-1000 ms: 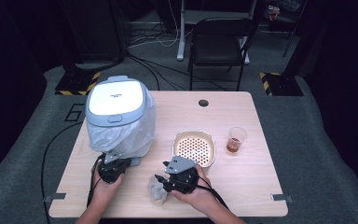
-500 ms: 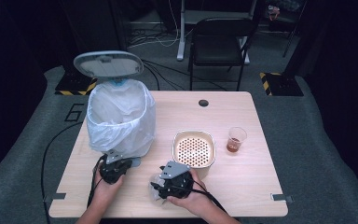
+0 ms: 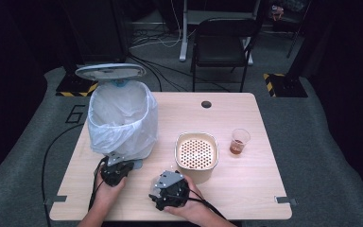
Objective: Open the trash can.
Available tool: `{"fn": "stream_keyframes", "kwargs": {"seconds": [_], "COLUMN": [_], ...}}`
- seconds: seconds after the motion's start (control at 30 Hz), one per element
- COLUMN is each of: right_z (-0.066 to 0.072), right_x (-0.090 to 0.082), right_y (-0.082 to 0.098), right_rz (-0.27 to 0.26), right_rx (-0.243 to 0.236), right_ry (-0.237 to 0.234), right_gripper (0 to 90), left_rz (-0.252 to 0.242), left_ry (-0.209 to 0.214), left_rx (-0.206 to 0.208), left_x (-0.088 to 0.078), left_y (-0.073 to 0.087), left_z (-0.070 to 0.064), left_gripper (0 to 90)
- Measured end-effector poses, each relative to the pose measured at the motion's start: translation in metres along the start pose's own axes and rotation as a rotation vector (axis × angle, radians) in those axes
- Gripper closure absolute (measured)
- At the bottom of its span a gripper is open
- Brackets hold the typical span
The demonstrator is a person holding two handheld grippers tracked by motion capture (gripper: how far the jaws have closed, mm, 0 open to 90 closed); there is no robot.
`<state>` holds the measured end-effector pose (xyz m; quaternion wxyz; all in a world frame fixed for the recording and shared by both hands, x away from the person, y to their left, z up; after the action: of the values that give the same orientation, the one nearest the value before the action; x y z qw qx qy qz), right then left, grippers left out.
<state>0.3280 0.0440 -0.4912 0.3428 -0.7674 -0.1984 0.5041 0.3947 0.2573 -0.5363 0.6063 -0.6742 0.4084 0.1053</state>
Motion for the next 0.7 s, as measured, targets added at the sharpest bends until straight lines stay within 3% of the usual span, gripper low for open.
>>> {"fn": "stream_keyframes", "kwargs": {"seconds": [0.37,0.6,0.67,0.7], "right_z": [-0.005,-0.007,-0.006,-0.003], "right_x": [0.019,0.026,0.027,0.027], "right_y": [0.021,0.028,0.03,0.03], "right_rz": [0.081,0.119,0.132,0.15], "right_rx": [0.028,0.01,0.018,0.055], "right_ry": [0.018,0.034,0.037,0.032], "right_gripper": [28.8,36.7,40.8,43.3], "left_rz": [0.004,0.001,0.002,0.002], "left_ry": [0.002,-0.003,-0.003,-0.004], "left_rx": [0.003,0.006,0.005,0.006], "left_x": [0.0,0.0,0.0,0.0], "left_y": [0.0,0.0,0.0,0.0], "left_z": [0.0,-0.001,-0.001,-0.001], "left_gripper": [90.0,90.0,90.0,90.0]}}
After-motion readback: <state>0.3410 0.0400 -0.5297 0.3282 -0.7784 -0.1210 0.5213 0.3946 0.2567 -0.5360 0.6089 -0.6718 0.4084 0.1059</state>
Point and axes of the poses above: each handheld gripper's, and its own axes: x roughly forward along the jaws, y roughly out of its underside, z roughly to its left, the point moved 3 cm from there along x, roughly forward along the jaws, and after that the axes turned 12 degrees about -x, right-handed, at the moved point
